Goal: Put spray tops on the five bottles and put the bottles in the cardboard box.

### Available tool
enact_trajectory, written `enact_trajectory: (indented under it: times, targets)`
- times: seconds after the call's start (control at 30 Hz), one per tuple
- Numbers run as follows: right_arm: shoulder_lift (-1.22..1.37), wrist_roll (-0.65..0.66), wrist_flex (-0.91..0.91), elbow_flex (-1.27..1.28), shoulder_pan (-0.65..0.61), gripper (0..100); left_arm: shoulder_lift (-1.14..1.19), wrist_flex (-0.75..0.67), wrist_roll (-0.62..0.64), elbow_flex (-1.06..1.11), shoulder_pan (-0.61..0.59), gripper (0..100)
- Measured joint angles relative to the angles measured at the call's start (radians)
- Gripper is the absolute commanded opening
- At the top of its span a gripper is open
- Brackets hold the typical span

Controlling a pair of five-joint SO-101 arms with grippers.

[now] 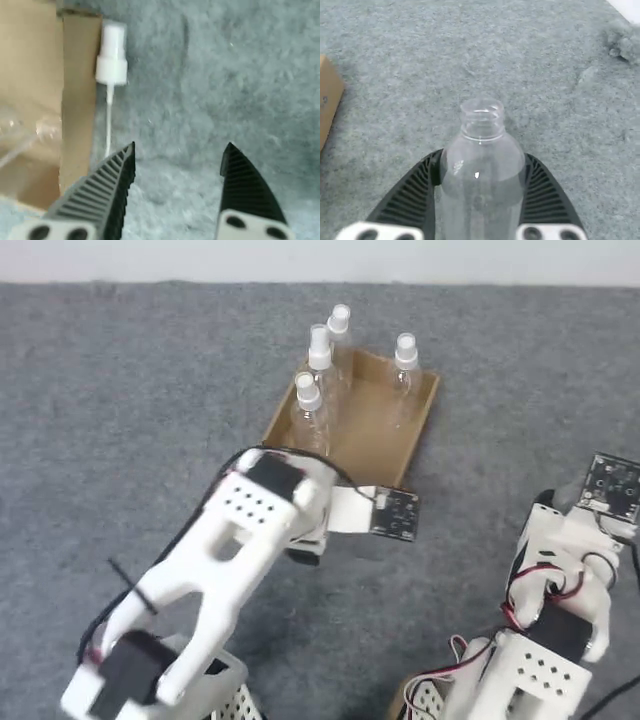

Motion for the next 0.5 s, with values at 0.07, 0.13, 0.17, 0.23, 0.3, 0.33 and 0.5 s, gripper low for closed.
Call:
enact_trajectory:
  times: [0.07,0.13,0.17,0.23,0.3,0.33,0.5]
  targets:
    - [0.000,0.000,0.000,0.000,0.014,6.2,0.046,-0.035,0.000,-0.017,0.015,26]
    - [0.000,-0.012,0.000,0.000,0.017,6.2,0.087,-0.078,0.000,-0.021,0.026,26]
    - [0.000,-0.018,0.000,0.000,0.018,6.2,0.104,-0.098,0.000,-0.021,0.032,26]
    - [0.000,-0.023,0.000,0.000,0.020,6.4,0.126,-0.130,0.000,-0.021,0.041,26]
    - [0.000,-0.023,0.000,0.000,0.020,6.4,0.143,-0.158,0.000,-0.021,0.049,26]
    - [0.000,-0.023,-0.003,0.000,0.020,6.4,0.153,-0.169,0.000,-0.021,0.057,26]
    - [0.000,-0.023,-0.018,0.000,0.020,6.4,0.201,-0.230,0.000,-0.021,0.083,26]
